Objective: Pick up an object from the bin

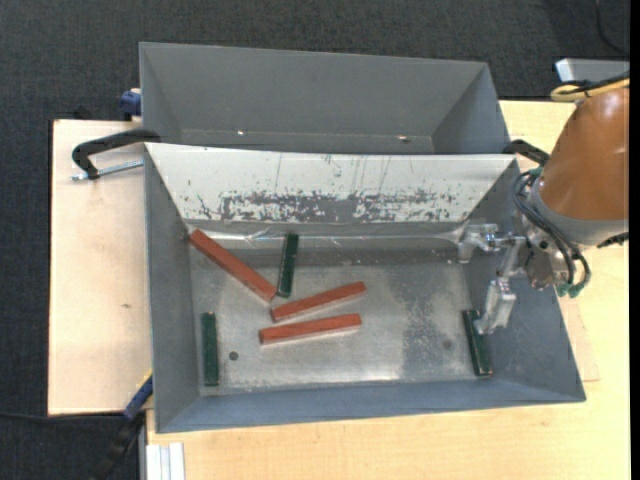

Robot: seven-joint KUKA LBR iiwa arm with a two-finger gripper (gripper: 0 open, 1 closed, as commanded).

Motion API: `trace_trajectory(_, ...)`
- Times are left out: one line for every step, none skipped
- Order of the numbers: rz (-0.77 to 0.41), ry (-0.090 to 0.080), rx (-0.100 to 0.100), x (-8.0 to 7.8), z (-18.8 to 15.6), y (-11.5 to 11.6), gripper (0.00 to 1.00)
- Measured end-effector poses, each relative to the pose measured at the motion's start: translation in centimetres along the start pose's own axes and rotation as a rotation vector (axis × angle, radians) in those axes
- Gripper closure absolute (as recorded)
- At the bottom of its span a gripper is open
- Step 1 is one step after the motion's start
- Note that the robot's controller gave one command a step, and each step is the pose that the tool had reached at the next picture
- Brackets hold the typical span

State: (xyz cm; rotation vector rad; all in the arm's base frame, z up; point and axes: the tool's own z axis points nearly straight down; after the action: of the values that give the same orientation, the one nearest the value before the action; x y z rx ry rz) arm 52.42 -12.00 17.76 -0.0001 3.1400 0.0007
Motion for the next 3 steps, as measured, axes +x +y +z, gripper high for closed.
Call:
trace_trajectory(-0.139, -0.004, 0.000, -0.5, 0.0, -1.1, 0.00)
trace_trajectory(-0.364, -0.002, 0.002, -0.4, 0.8, -2.5, 0.00)
trace_trajectory(-0.662, -0.004, 0.005, -0.1, 3.6, -2.7, 0.00)
